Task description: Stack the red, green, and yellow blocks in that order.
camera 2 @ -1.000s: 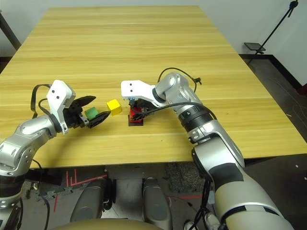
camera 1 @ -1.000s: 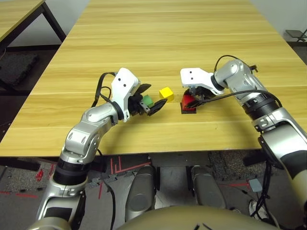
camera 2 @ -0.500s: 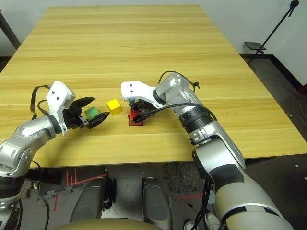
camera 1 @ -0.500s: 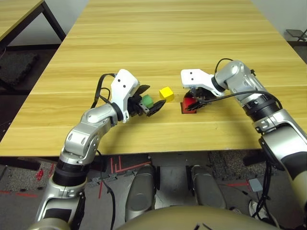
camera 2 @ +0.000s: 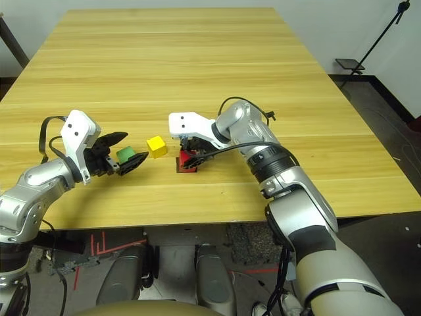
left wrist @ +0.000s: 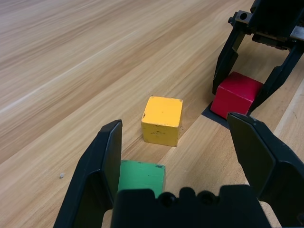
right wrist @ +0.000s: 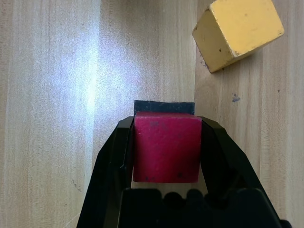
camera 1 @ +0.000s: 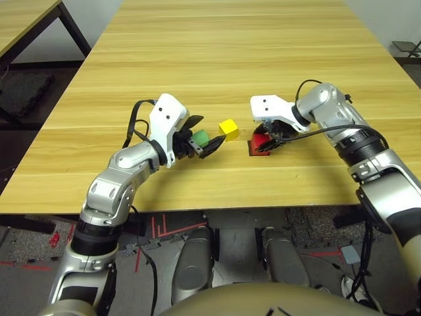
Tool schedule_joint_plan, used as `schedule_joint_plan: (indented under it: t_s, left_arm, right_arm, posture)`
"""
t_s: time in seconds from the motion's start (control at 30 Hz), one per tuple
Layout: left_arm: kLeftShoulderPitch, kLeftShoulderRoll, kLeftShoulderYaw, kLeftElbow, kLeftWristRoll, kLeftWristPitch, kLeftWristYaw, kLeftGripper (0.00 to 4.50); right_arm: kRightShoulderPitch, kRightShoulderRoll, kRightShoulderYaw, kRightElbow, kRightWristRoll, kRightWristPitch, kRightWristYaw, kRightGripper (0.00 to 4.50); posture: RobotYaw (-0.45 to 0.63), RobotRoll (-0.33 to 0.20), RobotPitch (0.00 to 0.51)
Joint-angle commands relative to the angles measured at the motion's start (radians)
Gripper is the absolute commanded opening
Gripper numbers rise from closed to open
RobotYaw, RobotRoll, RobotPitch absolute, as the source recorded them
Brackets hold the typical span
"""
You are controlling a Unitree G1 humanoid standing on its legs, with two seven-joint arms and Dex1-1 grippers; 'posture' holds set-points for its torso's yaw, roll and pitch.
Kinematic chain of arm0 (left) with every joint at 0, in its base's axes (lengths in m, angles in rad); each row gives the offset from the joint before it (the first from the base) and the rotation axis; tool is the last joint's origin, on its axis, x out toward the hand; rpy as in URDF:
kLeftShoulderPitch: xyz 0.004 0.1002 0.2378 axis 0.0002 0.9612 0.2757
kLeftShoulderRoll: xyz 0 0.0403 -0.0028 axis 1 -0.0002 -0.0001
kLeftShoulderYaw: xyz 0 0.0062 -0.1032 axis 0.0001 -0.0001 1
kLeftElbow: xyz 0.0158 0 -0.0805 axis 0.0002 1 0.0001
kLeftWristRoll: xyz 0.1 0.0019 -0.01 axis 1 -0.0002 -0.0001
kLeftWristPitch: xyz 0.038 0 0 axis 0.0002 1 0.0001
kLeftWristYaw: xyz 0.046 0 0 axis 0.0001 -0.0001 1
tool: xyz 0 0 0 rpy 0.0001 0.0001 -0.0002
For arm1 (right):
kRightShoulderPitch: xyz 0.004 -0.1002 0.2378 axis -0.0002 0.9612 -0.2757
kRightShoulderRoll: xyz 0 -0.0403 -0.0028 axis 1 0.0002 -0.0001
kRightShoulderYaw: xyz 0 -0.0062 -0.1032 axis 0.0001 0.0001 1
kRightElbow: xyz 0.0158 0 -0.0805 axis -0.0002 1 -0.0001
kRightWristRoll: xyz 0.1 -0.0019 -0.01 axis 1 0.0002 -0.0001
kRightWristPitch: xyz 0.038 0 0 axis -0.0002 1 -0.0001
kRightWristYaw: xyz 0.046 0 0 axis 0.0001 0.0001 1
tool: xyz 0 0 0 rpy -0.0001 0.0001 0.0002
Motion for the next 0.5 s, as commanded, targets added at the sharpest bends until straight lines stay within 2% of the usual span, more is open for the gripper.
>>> schedule_joint_plan:
  t_s: [0.03, 0.27, 0.5]
  left_arm:
    - [-0.009, -0.003, -0.010, 0.024, 0.006, 0.007, -0.005, 4.50]
    - [-0.004, 0.000, -0.010, 0.034, 0.006, 0.019, -0.005, 4.50]
    - [0.027, 0.009, -0.028, 0.061, 0.034, 0.011, -0.008, 4.50]
  right_arm:
    - [0.029, -0.020, 0.028, 0.025, -0.023, -0.001, -0.007, 2.06]
    - [0.044, -0.028, 0.037, 0.000, -0.025, 0.053, -0.002, 2.06]
    - [0.031, -0.036, -0.095, -0.001, 0.146, -0.007, 0.077, 4.40]
  posture:
    - [0.46, -0.241, 0.115]
    - [0.44, -0.233, 0.107]
    - [0.43, -0.212, 0.097]
